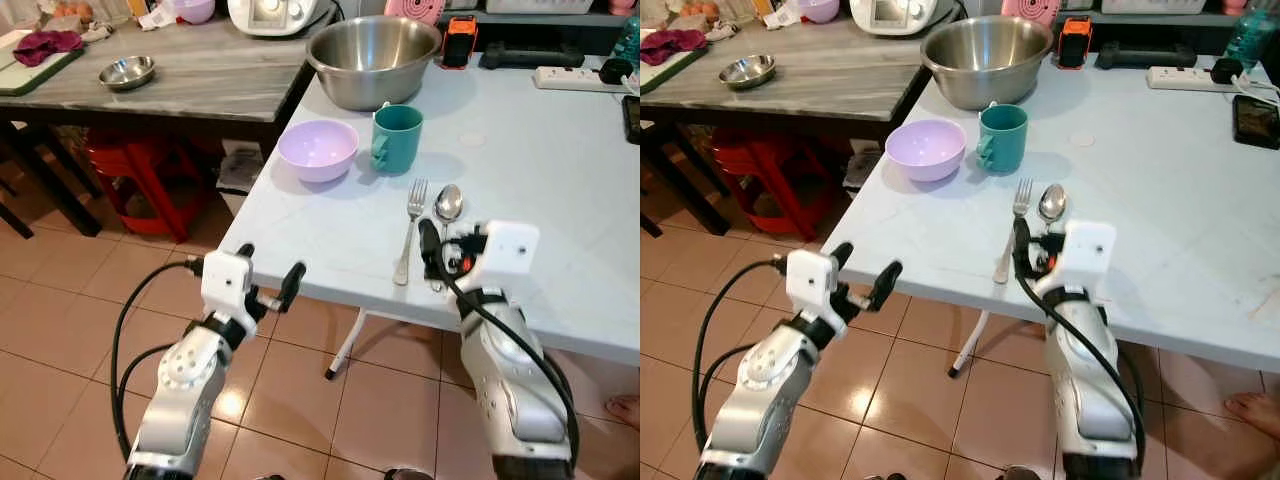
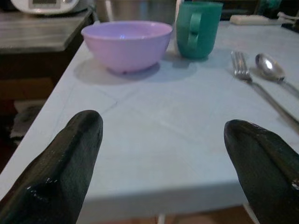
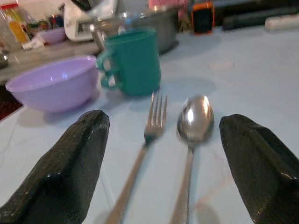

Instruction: Setting the table

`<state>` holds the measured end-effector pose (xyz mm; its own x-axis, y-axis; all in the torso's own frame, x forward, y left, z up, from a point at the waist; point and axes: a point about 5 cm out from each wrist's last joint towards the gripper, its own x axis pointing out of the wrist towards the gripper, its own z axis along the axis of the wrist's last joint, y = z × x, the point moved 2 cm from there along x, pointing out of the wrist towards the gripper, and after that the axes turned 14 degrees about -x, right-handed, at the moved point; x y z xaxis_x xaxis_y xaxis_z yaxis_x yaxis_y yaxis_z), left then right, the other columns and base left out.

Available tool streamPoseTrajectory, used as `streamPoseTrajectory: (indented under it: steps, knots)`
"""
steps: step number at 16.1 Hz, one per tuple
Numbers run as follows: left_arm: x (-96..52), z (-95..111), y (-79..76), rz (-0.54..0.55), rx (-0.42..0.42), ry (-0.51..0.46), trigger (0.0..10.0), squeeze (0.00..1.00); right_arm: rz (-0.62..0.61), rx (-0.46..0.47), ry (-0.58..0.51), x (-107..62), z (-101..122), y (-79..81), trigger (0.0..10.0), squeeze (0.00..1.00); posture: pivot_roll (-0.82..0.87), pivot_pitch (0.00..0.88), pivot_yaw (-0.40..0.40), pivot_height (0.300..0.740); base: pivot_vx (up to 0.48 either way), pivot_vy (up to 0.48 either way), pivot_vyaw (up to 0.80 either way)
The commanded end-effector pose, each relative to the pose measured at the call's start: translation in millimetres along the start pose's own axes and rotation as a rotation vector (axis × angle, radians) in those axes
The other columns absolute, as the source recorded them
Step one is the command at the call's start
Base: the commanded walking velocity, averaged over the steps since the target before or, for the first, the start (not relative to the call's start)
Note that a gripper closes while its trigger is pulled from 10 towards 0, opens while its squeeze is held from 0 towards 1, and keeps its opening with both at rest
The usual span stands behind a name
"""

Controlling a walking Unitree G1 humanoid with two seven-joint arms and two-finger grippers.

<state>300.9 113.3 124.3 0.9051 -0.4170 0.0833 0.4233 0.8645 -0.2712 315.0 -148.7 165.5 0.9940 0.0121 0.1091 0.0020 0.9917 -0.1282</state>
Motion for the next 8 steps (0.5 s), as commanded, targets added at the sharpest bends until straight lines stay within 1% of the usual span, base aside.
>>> streamPoseTrajectory:
  steps: [1,4,5,8]
  knots:
    - [-1.8,1.0,4.3,0.011,-0.014,-0.001,10.0,0.00,0.019,-0.003,-0.015,2.5,3.4,5.4,10.0,0.00,-0.15,0.135,0.109,0.740,0.000,0.000,0.69]
    - [-2.1,2.7,0.1,-0.017,-0.028,-0.014,10.0,0.00,0.016,-0.003,-0.020,3.7,4.1,4.2,10.0,0.00,-0.15,0.132,0.107,0.740,0.000,0.000,0.64]
    - [-2.6,3.8,-0.6,-0.025,-0.036,-0.022,10.0,0.00,0.018,-0.008,-0.022,3.7,4.0,4.3,10.0,0.00,-0.15,0.132,0.107,0.740,0.345,0.000,0.44]
    - [-2.7,4.6,-1.8,-0.035,-0.040,-0.025,10.0,0.00,0.024,-0.017,-0.027,3.0,4.8,5.0,10.0,0.00,-0.16,0.136,0.107,0.740,0.404,0.000,0.00]
